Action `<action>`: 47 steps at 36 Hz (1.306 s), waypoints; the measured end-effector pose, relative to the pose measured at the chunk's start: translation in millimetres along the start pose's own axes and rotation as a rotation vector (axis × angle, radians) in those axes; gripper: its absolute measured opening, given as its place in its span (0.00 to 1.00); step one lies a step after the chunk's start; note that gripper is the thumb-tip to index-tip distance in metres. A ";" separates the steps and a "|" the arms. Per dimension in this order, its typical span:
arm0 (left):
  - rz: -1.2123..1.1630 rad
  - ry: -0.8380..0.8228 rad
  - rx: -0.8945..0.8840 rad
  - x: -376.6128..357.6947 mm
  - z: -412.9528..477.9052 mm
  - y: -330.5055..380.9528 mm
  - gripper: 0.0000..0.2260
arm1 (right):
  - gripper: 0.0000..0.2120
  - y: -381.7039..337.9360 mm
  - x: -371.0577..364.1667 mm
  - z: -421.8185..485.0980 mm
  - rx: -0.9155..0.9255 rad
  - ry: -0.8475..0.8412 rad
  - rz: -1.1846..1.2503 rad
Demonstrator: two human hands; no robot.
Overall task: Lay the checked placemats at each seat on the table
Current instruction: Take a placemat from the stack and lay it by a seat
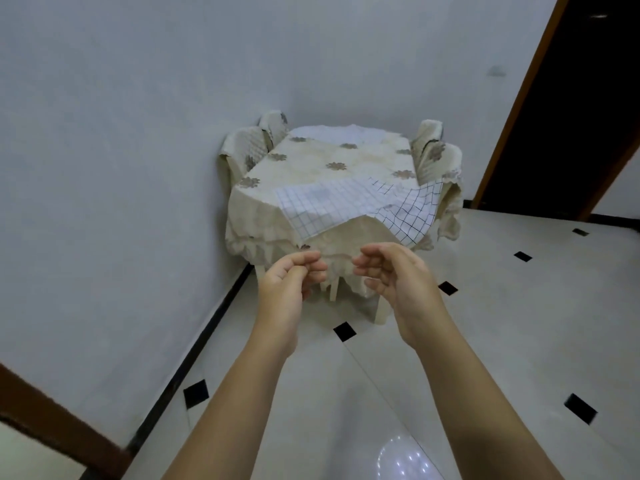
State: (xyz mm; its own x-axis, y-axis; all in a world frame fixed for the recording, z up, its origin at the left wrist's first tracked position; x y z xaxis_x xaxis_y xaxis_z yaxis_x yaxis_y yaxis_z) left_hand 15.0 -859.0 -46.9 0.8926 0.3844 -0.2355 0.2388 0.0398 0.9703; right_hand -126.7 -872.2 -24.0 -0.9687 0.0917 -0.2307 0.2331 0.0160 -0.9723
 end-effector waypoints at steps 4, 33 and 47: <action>0.021 -0.010 0.032 -16.3 60.6 -11.7 0.15 | 0.11 8.4 -10.1 65.3 -0.030 0.030 0.037; 0.237 0.028 0.143 -141.7 518.8 -63.7 0.14 | 0.08 63.3 -71.2 526.5 -0.232 0.160 -0.013; 0.356 -0.218 0.189 -161.8 744.8 -77.4 0.14 | 0.06 98.0 -135.3 701.3 -0.266 0.423 0.046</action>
State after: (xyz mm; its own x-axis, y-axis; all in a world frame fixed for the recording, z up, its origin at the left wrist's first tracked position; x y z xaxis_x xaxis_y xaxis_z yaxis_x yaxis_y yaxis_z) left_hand 136.8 -1611.2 -125.9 0.9865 0.1399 0.0848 -0.0498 -0.2368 0.9703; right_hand -32.7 -1581.3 -114.0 -0.8501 0.4934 -0.1842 0.3416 0.2503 -0.9059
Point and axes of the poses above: each hand's wrist, its own z-axis towards the middle knuckle, its own x-axis out of the back of the hand, y = z × x, the point moved 3 cm from there along z, towards the middle knuckle, and after that the axes turned 5 degrees about y, right-handed, at the moved point
